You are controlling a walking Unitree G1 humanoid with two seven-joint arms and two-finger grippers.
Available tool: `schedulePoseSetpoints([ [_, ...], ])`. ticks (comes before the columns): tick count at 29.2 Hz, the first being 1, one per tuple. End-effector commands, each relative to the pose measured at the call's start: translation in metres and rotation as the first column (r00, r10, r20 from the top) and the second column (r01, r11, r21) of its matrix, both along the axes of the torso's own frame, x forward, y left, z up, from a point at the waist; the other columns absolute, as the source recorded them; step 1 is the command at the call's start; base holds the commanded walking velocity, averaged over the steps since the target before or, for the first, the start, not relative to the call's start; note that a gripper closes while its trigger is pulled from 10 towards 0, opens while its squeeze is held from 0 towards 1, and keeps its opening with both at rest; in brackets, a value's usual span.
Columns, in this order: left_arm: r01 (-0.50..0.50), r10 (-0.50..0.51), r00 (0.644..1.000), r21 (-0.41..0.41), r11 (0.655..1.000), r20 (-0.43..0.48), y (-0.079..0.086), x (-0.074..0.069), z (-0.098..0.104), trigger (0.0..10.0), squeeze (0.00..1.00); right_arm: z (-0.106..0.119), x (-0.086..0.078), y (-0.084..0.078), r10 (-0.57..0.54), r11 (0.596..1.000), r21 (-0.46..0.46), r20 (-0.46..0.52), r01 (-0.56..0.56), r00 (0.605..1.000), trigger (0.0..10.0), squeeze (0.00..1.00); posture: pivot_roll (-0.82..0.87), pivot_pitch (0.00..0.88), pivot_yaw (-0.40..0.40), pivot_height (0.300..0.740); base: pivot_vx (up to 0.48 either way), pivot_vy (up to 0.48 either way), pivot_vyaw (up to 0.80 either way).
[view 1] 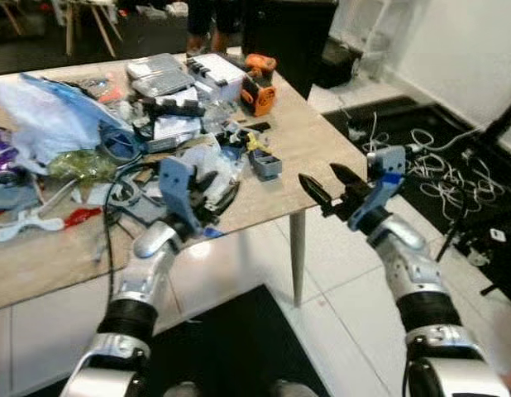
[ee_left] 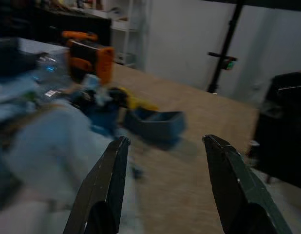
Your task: Picking trash to rubbish bin
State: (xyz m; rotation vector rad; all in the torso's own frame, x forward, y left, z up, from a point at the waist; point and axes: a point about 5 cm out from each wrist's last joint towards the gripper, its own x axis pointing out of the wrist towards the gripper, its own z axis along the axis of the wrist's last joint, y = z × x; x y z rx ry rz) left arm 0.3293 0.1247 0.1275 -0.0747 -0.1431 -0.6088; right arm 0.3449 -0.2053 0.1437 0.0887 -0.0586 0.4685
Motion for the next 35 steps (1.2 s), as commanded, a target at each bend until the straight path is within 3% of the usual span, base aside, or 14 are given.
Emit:
schedulePoseSetpoints([
  [1,0.009,-0.010,1.000,0.035,0.999,0.018,-0.002,-0.002,0.000,10.0,0.00,0.001,0.001,-0.016,-0.058,0.998,-0.029,-0.018,0.057,0.998,10.0,0.00,-0.06,0.000,-0.062,0.740,0.322,0.000,0.00],
  [6,-0.006,-0.002,0.998,0.119,0.993,0.063,0.003,-0.001,0.006,10.0,0.00,0.008,0.005,-0.031,-0.100,0.990,-0.104,-0.024,0.097,0.995,10.0,0.00,-0.06,0.000,-0.058,0.740,0.322,0.000,0.00],
  [13,-0.012,-0.004,0.996,0.180,0.984,0.087,0.005,-0.002,0.008,10.0,0.00,0.004,0.004,-0.029,-0.061,0.994,-0.099,-0.045,0.057,0.997,10.0,0.00,-0.06,0.000,-0.055,0.740,0.322,0.000,0.00],
  [16,-0.023,0.007,0.996,0.183,0.983,0.089,0.005,-0.002,0.009,10.0,0.00,0.012,0.000,-0.022,0.014,1.000,-0.016,0.042,-0.013,0.999,10.0,0.00,-0.06,0.000,-0.054,0.740,0.104,0.000,0.00],
  [20,-0.021,0.006,0.995,0.159,0.987,0.097,0.004,-0.002,0.011,10.0,0.00,0.023,-0.003,-0.022,0.018,0.999,0.033,0.145,-0.023,0.989,10.0,0.00,-0.06,0.000,-0.055,0.740,0.000,0.000,0.00],
  [23,-0.016,0.001,0.995,0.156,0.988,0.099,0.001,-0.003,0.010,10.0,0.00,0.024,0.000,-0.030,-0.103,0.993,-0.044,0.187,0.113,0.977,10.0,0.00,-0.06,0.000,-0.054,0.740,0.000,0.000,0.00],
  [34,-0.012,-0.007,0.993,0.163,0.986,0.116,0.000,-0.004,0.012,10.0,0.00,-0.001,0.002,-0.019,-0.093,0.994,-0.061,0.016,0.094,0.996,10.0,0.00,-0.06,0.000,-0.056,0.740,0.000,0.000,0.00],
  [35,-0.019,-0.009,0.990,0.194,0.981,0.143,0.002,-0.004,0.016,10.0,0.00,-0.007,0.006,-0.015,-0.087,0.994,0.051,-0.090,0.092,0.992,10.0,0.00,-0.06,0.000,-0.054,0.740,0.000,0.000,0.00],
])
